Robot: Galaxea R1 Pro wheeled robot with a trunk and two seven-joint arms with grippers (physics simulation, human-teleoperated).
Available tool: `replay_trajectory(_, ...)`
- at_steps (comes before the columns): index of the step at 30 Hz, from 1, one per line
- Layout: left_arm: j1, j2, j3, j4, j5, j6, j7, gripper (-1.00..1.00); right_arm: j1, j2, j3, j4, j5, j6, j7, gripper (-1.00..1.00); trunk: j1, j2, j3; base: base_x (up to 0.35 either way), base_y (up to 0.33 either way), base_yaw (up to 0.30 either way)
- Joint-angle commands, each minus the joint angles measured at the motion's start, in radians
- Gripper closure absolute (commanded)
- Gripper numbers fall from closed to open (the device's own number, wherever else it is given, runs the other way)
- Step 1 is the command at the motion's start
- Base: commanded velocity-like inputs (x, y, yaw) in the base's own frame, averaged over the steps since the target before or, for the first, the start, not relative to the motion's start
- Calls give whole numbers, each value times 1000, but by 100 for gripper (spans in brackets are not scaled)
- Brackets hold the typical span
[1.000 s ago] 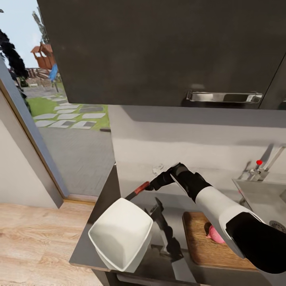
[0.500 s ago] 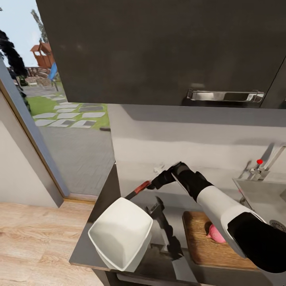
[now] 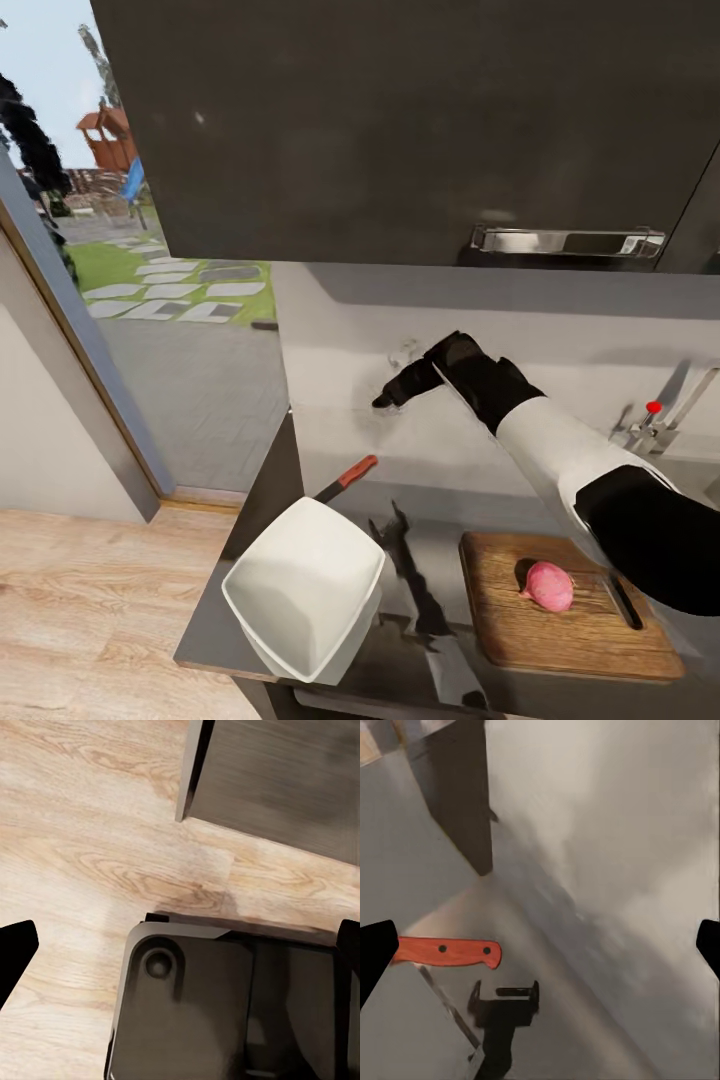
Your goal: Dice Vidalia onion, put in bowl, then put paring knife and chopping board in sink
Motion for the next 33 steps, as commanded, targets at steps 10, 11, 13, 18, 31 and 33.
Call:
replay_trajectory(10, 0, -6, 1, 3, 9, 3, 1, -100, -79, 32, 7, 23, 6, 16, 167, -100, 1, -2, -2, 0, 0, 0)
replay_trajectory(11, 0, -6, 1, 4, 9, 3, 1, -100, -79, 27, 10, 27, 15, -1, 275, -100, 1, -2, -2, 0, 0, 0)
replay_trajectory(13, 0, -7, 1, 4, 9, 3, 1, -100, -80, 23, 31, 29, 61, -65, 403, -100, 1, -2, -2, 0, 0, 0)
replay_trajectory(18, 0, -7, 1, 10, 9, 3, 1, -100, -80, 22, 60, 43, 190, -119, 519, -100, 1, -2, -2, 0, 0, 0)
replay_trajectory(31, -1, -7, 1, 24, 8, 3, 1, -100, -80, 19, 63, 186, 270, -292, 546, -100, 1, -2, -2, 0, 0, 0)
replay_trajectory(33, -1, -7, 1, 23, 8, 3, 1, -100, -80, 19, 63, 188, 270, -297, 546, -100, 1, -2, -2, 0, 0, 0)
